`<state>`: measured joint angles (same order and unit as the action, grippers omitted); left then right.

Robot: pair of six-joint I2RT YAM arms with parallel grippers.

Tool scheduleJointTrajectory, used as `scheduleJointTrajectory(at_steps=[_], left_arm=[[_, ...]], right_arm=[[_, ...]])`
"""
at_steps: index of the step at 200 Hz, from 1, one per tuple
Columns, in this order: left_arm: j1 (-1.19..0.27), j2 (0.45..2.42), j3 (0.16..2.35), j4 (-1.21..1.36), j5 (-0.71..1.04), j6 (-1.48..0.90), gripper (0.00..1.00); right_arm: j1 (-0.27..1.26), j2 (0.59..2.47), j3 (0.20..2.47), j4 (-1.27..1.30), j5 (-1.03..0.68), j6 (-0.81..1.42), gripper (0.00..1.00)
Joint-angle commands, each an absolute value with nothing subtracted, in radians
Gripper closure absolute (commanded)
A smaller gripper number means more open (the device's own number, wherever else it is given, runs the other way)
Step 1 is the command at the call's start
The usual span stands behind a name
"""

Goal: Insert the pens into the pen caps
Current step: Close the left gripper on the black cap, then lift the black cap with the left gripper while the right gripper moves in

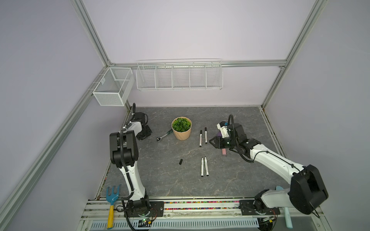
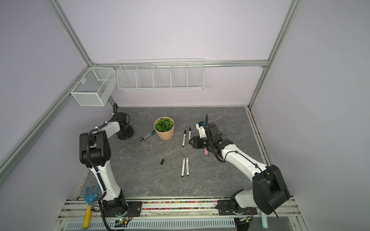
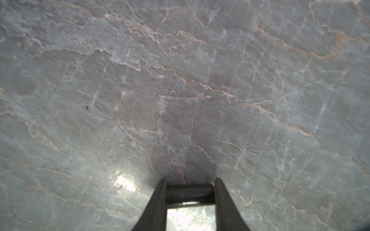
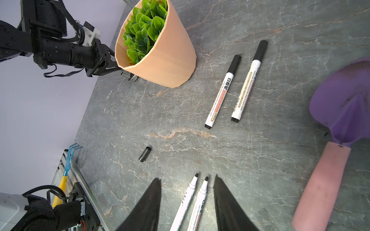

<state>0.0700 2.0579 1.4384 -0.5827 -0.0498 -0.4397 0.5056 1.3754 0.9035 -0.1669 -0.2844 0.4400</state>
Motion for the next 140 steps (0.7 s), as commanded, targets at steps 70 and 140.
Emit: scheduleJointTrajectory(at_steps=[70, 140], left_arm=[[-0.188, 1.495, 1.065, -0.585, -0.029, -0.753, 1.00], [-0.564, 1.366, 0.809, -0.067, -0.114, -1.345, 1.00]], right_arm=[[0.498, 1.267, 0.894, -0.204, -0.229, 0.420, 0.54], [0.497, 1.236, 0.897, -0.261, -0.226, 0.424, 0.54]])
